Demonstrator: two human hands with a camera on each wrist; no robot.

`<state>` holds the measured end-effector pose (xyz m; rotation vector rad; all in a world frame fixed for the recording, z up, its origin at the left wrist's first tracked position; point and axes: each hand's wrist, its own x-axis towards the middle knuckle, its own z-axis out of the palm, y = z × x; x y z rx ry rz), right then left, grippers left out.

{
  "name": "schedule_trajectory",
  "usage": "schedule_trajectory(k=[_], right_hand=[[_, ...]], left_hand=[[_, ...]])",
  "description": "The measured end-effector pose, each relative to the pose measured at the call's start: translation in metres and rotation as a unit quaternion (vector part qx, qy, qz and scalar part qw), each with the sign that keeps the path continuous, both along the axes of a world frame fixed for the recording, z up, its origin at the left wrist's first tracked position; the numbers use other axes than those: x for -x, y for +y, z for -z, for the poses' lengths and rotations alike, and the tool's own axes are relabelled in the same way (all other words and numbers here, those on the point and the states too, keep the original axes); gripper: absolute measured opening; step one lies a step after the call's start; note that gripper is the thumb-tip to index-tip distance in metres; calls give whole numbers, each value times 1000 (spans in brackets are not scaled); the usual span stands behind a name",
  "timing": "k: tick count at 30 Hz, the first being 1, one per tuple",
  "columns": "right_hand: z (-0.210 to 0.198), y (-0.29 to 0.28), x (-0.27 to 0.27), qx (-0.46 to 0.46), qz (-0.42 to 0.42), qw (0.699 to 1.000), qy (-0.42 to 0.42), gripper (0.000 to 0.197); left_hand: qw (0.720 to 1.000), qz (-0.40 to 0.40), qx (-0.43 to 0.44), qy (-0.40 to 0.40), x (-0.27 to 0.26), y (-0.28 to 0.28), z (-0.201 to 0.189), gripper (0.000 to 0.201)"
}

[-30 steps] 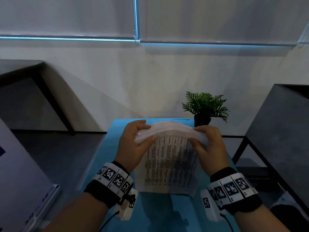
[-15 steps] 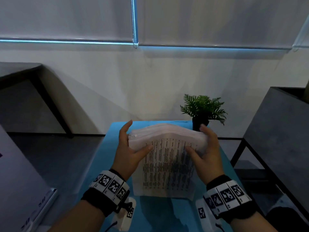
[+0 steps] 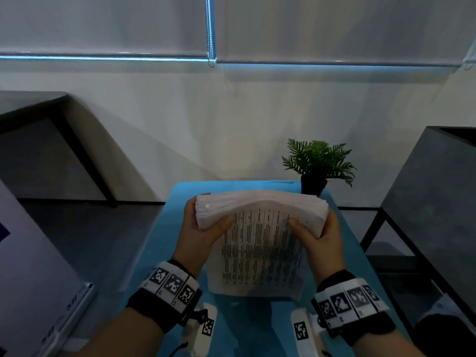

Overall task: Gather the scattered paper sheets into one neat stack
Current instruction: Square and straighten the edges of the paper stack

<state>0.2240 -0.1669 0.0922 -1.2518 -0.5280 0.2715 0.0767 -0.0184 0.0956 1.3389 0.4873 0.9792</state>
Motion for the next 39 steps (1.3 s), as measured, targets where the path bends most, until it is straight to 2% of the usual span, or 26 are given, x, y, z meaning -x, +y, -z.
schedule_trajectory(k=[2,6,11,14,21,27,30,34,35,36,39], right_hand=[[-6,2,4,-12,10,1000,-6,40],[-26,10,9,-28,41,999,20,18],[-41,18,3,12,113,993,35,22],[-43,18,-1,62,134,988,35,8],[-46,18,-6,58,137,989,27,22],[-41,18,-10,70,130,989,33,21],[-42,19,-12,77,130,988,9,18],[-40,21,-11,54,85,995,19,18],[-38,19,-12,54,67,996,8,20],[-34,15,-13,52,41,998,-4,25],[-14,-2,-24,32,-75,996,-19,60]], left_hand=[[1000,-7,8,-17,-4,-3,-2,44],[997,-70,13,-21,-12,-7,-12,51],[987,-157,14,-7,-21,-5,-26,15],[983,-182,18,22,-23,-2,-27,6],[983,-183,10,26,-22,-2,-27,10],[982,-186,5,12,-20,-1,-28,13],[983,-183,-12,27,-20,0,-26,19],[985,-171,-15,-7,-19,-1,-28,19],[989,-147,-10,-23,-17,0,-28,25],[994,-108,-14,-29,-13,2,-25,41],[996,35,-84,19,3,17,-6,102]])
